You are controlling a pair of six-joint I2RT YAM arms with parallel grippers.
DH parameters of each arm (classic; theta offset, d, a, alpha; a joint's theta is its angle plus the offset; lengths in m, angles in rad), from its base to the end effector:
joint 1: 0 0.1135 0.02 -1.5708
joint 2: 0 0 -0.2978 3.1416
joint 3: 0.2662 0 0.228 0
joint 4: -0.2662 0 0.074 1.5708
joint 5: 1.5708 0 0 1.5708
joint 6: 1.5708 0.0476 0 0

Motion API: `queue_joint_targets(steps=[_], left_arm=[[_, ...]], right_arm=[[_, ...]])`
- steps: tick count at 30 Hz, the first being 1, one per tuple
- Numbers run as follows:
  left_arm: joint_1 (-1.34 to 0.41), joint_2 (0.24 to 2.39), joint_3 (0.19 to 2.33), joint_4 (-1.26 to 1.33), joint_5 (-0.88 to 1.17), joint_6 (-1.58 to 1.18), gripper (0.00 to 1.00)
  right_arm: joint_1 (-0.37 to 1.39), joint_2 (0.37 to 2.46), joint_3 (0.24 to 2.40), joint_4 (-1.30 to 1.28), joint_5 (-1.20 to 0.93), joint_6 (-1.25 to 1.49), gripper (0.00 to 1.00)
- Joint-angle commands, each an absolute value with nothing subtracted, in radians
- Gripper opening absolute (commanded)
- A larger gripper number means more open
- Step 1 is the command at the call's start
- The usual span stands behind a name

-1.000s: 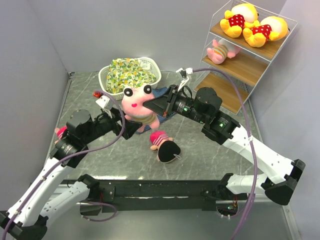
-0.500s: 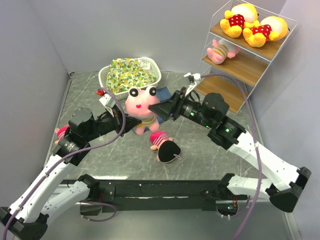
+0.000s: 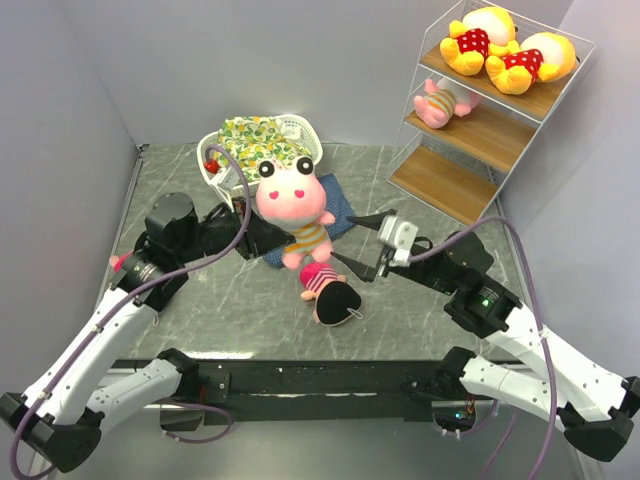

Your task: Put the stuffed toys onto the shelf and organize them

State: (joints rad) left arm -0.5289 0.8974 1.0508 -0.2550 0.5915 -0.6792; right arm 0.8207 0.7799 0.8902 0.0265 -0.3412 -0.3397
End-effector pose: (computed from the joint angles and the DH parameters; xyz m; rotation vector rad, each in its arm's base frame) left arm 0.1208 -0.1013 0.4277 0.3572 1.8237 -1.3685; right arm 0.0825 0.1119 0.4230 -1.0312 1.0523 0.6368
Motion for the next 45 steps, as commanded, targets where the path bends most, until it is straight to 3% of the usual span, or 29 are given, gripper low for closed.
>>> queue_joint_targets(steps=[1,8,19,25,28,29,31,32,33,35,36,39,41,45], left_arm=[[-0.529,0.908,1.117,-0.276,0.617,-0.729,0.01],[-0.529,0.905,1.117,-0.302,0.608,-0.741,0.01],[-0.531,0.937,1.129,-0.316,0.661,-0.749,0.01],[-0.531,0.937,1.108,-0.287,0.687,-0.787,0.01],[-0.531,0.939,1.101,-0.275,0.703,-0.788,0.04],[-0.529,0.937,1.095,-0.272,0.707,-0.785,0.04],[-0.531,0.933,1.089,-0.258,0.712,-0.778,0.12],[-0.529,0.931,1.088,-0.258,0.71,-0.773,0.18],[-0.531,0.933,1.091,-0.262,0.69,-0.769,0.38],[-0.529,0.943,1.117,-0.284,0.651,-0.744,0.58],[-0.529,0.948,1.13,-0.31,0.612,-0.729,0.74],[-0.529,0.977,1.198,-0.342,0.549,-0.672,0.94],[-0.531,1.008,1.257,-0.377,0.497,-0.634,0.98],[-0.529,1.068,1.356,-0.466,0.376,-0.539,0.96]], right_arm=[[0.853,0.776,0.879,0.04,-0.416,-0.675,0.74],[0.979,0.796,0.862,-0.078,-0.356,-0.966,0.73],[1.092,0.839,0.861,-0.118,-0.16,-1.057,0.65],[1.12,0.857,0.839,-0.017,-0.106,-1.089,0.47],[1.126,0.864,0.816,0.047,-0.087,-1.098,0.33],[1.127,0.865,0.798,0.07,-0.072,-1.097,0.16],[1.127,0.861,0.769,0.159,-0.051,-1.074,0.0],[1.127,0.858,0.765,0.173,-0.04,-1.06,0.0],[1.127,0.857,0.768,0.178,-0.017,-1.051,0.0],[1.127,0.853,0.79,0.157,0.02,-1.019,0.0],[1.126,0.85,0.798,0.141,0.058,-1.0,0.0],[1.121,0.828,0.811,0.068,0.119,-0.989,0.0],[1.095,0.81,0.816,0.008,0.133,-0.98,0.0],[1.019,0.767,0.83,-0.089,0.109,-0.948,0.0]])
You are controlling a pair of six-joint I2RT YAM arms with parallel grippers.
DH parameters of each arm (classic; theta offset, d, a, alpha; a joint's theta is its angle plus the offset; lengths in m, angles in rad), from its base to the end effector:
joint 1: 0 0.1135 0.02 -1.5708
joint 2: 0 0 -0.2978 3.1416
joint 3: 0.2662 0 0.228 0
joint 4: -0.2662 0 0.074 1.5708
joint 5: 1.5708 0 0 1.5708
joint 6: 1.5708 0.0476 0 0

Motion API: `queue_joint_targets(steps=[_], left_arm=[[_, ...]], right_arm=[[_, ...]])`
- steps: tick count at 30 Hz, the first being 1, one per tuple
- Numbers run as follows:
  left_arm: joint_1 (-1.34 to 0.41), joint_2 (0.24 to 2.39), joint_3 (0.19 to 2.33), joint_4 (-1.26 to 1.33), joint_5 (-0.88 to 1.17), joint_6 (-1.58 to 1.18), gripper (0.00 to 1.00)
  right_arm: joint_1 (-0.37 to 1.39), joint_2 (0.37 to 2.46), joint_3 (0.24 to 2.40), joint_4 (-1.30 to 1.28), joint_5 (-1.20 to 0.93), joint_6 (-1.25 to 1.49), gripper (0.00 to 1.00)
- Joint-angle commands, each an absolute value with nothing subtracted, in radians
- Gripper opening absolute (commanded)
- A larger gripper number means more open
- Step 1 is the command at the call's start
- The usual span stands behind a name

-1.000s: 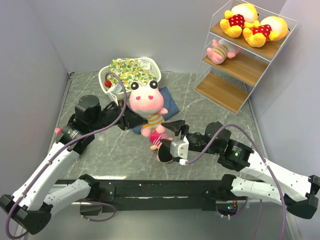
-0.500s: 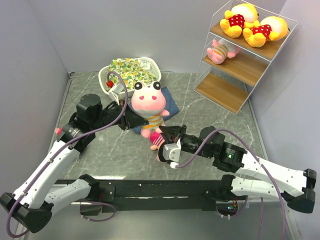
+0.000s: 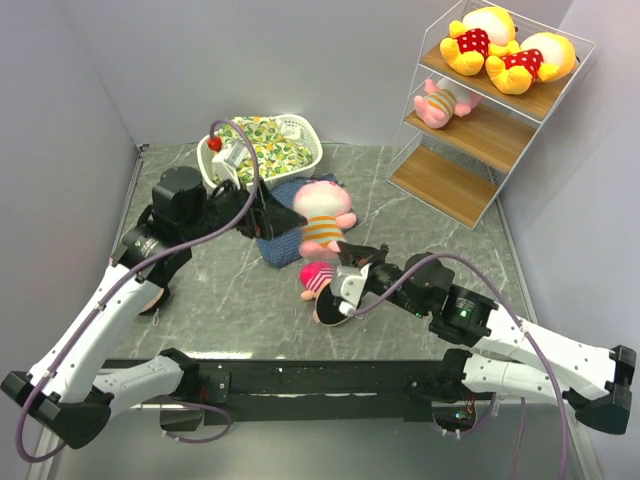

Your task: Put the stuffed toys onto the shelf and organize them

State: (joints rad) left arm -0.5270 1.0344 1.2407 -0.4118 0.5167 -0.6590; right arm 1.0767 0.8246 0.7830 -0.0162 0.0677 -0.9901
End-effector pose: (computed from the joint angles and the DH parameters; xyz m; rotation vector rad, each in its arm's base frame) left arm 0.1470 -0.1128 0.4497 0.2824 1.9249 -1.2811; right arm 0.0794 0.1406 0.3759 -1.3716 0.8779 0.0114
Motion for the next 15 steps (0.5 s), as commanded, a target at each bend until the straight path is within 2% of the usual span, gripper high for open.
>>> queue_joint_targets(steps=[1,6,15], left_arm=[[-0.529,1.089,1.37,-0.489,0.317,-0.497,0.96],[-0.529,1.104,1.376,-0.535,0.169,-0.394,0.96],[-0.529,1.052,1.094,-0.387,-0.063,-0.267,0.96]], right_arm=[[0.982,0.756,0.824,-0.092,0.118,-0.953,0.0],[0.804,0.716,0.85,-0.149,0.068,-0.988,0.0],[0.497,0.827,1.015,-0.205,0.041,-1.12,0.0]])
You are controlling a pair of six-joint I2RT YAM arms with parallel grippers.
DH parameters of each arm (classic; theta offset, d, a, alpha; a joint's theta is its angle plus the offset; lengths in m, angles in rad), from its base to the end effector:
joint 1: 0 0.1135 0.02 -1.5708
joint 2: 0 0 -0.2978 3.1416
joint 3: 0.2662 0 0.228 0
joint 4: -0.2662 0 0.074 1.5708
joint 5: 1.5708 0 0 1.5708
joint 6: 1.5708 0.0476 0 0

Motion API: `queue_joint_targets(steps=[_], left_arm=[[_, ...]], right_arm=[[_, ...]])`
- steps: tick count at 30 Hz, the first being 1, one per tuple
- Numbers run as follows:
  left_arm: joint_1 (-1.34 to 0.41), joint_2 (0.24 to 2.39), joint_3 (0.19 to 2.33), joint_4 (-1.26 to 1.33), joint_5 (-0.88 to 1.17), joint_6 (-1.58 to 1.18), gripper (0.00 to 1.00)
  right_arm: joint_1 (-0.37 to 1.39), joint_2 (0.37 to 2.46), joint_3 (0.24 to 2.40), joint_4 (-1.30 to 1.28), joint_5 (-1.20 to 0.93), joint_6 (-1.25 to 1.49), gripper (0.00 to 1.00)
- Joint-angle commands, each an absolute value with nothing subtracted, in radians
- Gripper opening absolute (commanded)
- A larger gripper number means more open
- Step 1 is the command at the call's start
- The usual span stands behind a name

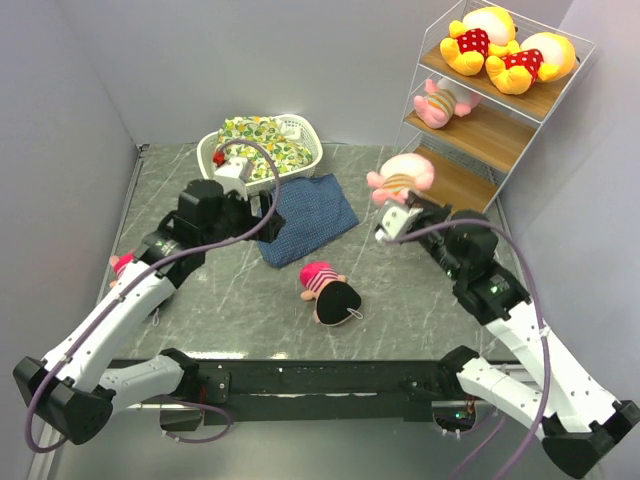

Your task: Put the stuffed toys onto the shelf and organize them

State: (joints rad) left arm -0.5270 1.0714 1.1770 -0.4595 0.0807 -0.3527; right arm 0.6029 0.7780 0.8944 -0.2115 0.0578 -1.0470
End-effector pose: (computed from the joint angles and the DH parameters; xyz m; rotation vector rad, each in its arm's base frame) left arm 0.1742 -0.1058 0.4157 0.2279 1.9681 -0.6598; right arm 0.1172 0.0773 0.3961 -1.2036 1.1721 -0.3836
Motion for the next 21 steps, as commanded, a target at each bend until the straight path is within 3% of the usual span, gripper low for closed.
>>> queue_joint_targets(steps=[1,8,21], left_arm=[[-0.528,1.04,1.054,-0.376,-0.072,-0.259,0.96],[-0.531,0.979,0.983,-0.319,-0.081,-0.258,0.96],[-0.531,0.904,0.94,-0.288,-0.133,-0.247,0.96]], right_arm=[[0.474,0.834,1.053,-0.213,0.038,-1.121,0.0],[0.312,0.903,1.15,-0.225,0.005,-1.135,0.0],[0.101,1.006,1.105,-0.063,-0.095,-1.158,0.0]])
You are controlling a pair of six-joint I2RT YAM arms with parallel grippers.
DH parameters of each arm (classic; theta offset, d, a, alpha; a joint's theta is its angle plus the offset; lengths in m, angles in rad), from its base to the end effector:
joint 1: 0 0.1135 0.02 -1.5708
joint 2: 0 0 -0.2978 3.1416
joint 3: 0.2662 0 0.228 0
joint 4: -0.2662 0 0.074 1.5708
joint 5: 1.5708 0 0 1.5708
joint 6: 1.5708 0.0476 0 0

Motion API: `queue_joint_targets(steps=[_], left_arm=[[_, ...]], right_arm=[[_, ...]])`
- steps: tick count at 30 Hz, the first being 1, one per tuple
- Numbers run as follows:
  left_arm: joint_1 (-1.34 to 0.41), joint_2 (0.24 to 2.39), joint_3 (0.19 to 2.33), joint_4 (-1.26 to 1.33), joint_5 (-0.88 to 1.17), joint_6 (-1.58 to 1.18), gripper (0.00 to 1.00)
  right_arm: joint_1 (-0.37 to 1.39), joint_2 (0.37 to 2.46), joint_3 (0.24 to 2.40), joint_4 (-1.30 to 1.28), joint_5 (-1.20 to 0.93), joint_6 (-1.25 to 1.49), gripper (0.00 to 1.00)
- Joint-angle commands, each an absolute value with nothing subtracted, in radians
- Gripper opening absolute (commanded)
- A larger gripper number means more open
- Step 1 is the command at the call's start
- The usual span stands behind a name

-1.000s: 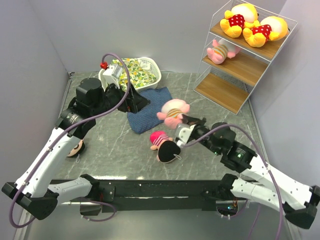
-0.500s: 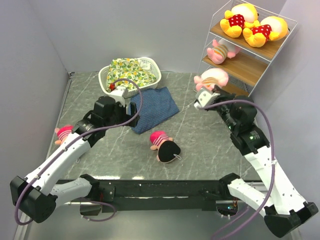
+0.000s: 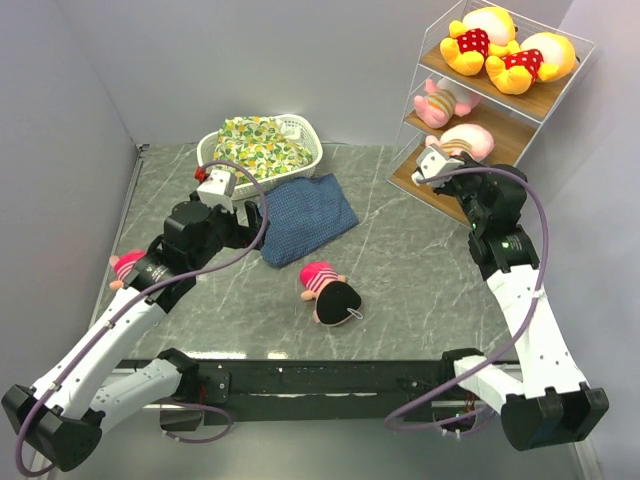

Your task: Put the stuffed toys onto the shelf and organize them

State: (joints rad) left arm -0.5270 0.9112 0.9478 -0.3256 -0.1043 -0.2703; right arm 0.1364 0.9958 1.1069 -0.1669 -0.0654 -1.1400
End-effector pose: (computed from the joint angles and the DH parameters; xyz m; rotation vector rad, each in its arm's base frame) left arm 0.1507 -0.0819 0.3822 0.1682 1.8755 -0.4543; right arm 0.1891 0.0291 0.4406 -1.0390 1.3138 -0.7135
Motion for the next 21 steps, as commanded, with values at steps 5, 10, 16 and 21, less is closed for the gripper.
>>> queue_joint_targets(steps=[5,10,16,21], left_arm=[[-0.529,0.896,0.936,-0.288,-0.126,-0.245,0.96],[-0.529,0.9,0.936,-0.288,-0.118,-0.247,0.96],[-0.529,0.904,0.936,-0.288,-0.118,-0.244,0.96],[-0.531,0.9,0.933,-0.287,-0.121,-0.241,0.96]], right_arm=[[0.072,0.996,1.049,0.05,-0.071,-1.181,0.0],[0.008,1.002,1.006,0.193,-0.121,-1.144,0.0],[-0.021,1.066,0.992,0.229,-0.156,-1.154,0.0],[-0.021,1.135,0.986,0.307,-0.138,-1.146,0.0]])
